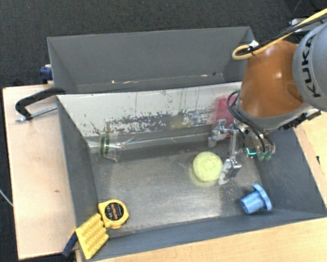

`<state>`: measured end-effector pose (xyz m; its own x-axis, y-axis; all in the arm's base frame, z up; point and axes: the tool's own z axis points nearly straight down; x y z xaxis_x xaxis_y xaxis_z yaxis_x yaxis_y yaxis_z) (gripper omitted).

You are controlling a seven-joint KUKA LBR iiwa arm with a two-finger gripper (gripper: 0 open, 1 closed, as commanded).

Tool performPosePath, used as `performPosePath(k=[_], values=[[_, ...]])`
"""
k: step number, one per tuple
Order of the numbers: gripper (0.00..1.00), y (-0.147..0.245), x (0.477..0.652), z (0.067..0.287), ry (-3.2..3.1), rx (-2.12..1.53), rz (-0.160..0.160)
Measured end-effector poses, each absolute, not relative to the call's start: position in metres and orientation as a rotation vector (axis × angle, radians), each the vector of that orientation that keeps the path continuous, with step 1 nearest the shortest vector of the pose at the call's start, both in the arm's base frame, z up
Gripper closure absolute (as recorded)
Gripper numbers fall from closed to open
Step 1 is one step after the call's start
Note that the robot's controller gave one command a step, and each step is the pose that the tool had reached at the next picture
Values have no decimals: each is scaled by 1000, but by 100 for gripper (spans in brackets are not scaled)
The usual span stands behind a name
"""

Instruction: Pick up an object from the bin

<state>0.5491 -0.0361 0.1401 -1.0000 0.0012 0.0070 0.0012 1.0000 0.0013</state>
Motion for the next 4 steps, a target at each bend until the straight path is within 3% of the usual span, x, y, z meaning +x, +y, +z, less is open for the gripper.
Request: performPosePath(k=[1,2,3,4], values=[[0,-36,550,144,-3142,0,-1],[0,-41,559,92,-3140,-240,-3],[0,-41,559,84,-3135,-294,-2],[0,-37,568,101,-3120,-419,-2]])
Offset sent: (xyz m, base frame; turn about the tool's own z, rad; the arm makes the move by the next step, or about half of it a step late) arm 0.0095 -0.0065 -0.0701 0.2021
